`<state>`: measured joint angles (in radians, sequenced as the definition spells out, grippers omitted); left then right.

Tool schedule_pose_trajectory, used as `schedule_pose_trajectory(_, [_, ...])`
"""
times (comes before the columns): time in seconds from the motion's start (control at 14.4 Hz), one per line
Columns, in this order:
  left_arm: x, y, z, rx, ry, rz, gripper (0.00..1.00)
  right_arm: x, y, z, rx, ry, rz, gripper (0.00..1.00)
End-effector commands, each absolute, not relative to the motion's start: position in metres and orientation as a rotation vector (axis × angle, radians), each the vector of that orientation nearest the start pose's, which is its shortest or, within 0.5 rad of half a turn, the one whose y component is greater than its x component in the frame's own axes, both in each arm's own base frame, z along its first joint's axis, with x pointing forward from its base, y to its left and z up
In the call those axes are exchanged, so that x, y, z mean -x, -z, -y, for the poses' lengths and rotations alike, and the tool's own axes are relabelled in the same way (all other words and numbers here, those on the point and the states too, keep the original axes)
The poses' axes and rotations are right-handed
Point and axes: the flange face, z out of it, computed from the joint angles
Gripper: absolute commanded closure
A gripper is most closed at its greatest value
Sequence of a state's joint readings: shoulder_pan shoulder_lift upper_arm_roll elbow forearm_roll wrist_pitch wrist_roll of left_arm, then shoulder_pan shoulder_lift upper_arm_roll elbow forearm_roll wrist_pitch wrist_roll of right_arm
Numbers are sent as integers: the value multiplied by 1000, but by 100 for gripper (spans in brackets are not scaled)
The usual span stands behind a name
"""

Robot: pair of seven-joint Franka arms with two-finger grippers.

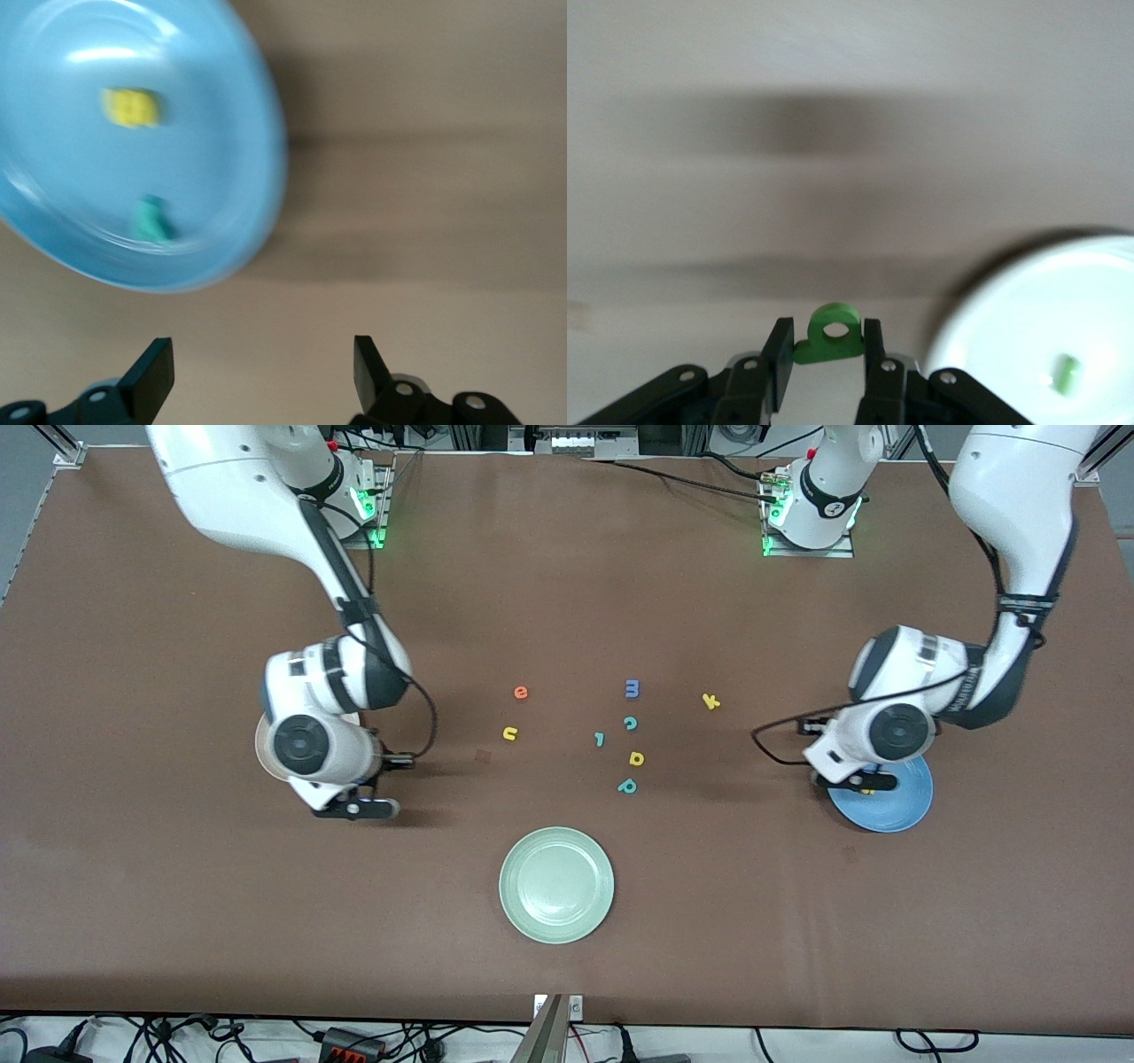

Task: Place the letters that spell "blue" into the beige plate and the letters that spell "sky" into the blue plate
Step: 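Grasp the yellow k with the left gripper while the right gripper releases a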

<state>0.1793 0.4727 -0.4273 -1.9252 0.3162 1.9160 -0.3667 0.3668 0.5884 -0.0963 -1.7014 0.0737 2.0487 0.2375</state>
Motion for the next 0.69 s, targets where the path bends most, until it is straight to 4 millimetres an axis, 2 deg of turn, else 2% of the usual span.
schedule_pose_trajectory(0.0, [-534,-243,168,2879,-517,-115,13,-581,-244,-122,3134,-463,35,80])
schedule_pose_trajectory(0.14, [-520,-231,193,2912,-452,-3,15,-567,-237,-89,3111,-517,59,80])
schedule_pose_trajectory(0.28, [-495,-208,218,2979,-384,40,15,-552,-222,-85,3105,-568,54,79])
schedule_pose_trajectory(0.49, [-479,-184,227,3051,-332,95,15,-547,-200,-67,3101,-581,12,78])
schedule_pose_trajectory(0.56, [-477,-179,229,3057,-340,123,15,-548,-194,-66,3103,-579,11,63])
schedule_pose_trajectory(0.63, [-475,-172,234,3071,-341,145,16,-550,-192,-67,3105,-565,-4,25])
